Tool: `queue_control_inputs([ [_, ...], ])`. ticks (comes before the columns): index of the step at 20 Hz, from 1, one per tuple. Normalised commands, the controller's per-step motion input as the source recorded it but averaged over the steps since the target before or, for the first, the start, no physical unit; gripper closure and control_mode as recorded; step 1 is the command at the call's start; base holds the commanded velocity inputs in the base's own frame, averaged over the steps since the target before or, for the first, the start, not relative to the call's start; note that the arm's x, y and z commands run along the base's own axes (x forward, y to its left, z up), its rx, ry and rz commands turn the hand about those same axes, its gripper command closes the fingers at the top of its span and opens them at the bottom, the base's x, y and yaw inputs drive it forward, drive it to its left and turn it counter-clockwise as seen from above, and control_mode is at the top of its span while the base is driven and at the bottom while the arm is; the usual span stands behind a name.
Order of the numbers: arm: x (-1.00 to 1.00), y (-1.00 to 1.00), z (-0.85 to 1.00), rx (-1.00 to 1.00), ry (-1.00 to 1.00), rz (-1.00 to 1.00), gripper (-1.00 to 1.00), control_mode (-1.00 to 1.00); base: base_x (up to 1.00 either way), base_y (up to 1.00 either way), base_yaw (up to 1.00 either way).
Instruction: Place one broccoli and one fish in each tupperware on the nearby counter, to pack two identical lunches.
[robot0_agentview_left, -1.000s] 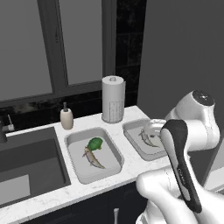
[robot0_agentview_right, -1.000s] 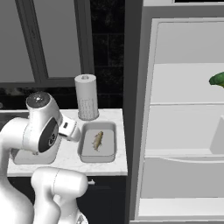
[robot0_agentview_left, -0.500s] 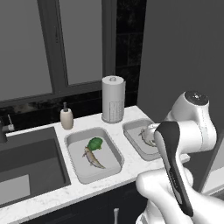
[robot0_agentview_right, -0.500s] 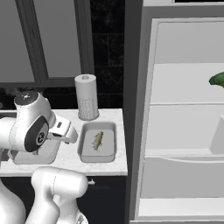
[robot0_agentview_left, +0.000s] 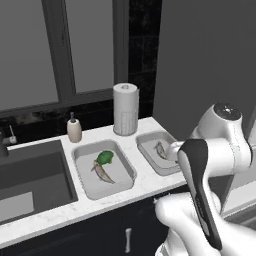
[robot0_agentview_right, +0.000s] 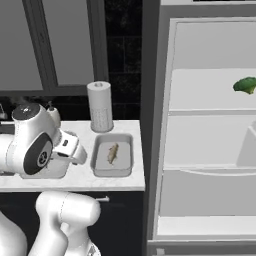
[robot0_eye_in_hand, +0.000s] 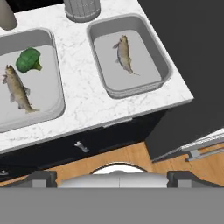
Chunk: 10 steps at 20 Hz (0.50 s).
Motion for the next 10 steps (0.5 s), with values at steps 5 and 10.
queue_control_inputs([
  [5, 0.00, 0.00, 0.00, 0.00, 0.00, 0.00, -1.00, 1.00, -1.00, -0.22, 0.00],
  [10, 0.00, 0.00, 0.00, 0.00, 0.00, 0.00, -1.00, 1.00, -0.56, -0.67, 0.03],
])
